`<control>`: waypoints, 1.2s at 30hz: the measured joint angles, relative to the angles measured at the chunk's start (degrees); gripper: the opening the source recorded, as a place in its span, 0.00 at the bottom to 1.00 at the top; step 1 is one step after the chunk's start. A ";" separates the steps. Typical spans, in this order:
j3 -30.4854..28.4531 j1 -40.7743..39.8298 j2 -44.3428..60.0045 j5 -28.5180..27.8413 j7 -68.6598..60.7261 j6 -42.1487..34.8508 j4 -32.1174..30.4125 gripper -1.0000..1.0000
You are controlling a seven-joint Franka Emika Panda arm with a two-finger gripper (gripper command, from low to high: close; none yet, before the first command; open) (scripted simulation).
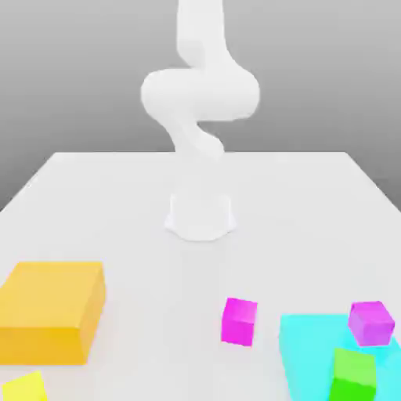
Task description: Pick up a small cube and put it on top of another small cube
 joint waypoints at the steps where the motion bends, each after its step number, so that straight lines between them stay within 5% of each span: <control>1: 1.03 -0.49 2.16 -0.36 1.40 1.45 -1.45 0.50; 13: 9.47 -3.88 27.79 -3.79 17.24 18.23 -18.10 0.50; 19: 11.33 -2.28 40.56 -0.77 21.87 27.20 -26.45 0.50; 29: 2.63 4.40 55.78 -9.49 29.28 39.42 -24.98 0.50; 30: 1.65 5.23 56.80 -10.06 29.68 40.25 -24.84 0.00; 36: 1.18 5.62 57.32 -10.51 30.03 40.74 -24.76 0.00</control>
